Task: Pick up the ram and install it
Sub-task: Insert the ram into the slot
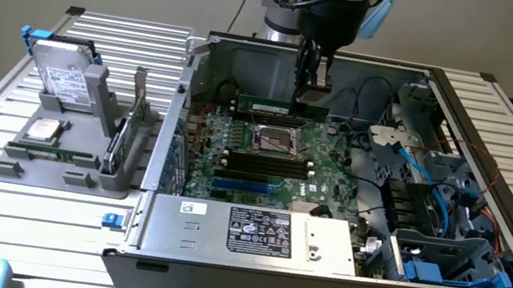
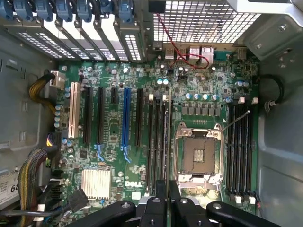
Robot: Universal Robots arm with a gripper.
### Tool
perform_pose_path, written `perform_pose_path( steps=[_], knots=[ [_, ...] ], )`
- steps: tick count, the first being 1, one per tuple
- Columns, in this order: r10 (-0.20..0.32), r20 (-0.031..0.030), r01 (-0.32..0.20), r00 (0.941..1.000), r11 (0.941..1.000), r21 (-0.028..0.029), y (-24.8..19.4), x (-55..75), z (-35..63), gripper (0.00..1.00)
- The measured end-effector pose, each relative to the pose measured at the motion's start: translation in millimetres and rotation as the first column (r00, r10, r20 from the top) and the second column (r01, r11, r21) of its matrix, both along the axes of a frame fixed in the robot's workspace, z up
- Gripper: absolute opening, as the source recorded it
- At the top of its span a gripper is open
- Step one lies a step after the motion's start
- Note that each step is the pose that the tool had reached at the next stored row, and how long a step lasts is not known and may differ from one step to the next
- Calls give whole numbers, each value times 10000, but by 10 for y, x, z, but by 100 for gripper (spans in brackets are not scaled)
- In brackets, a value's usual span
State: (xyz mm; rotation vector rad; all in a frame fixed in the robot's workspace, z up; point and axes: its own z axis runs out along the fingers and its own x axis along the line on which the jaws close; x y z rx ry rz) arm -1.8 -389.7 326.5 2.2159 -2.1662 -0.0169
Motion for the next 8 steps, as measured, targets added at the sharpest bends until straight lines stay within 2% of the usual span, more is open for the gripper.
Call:
perform_pose_path(
  steps=[4, 8],
  knots=[
    [1, 81, 0, 10000, 10000, -50, 11, 0, -42, 14],
    [4, 89, -3, 10000, 9999, -135, 30, 0, -97, 14]
  ],
)
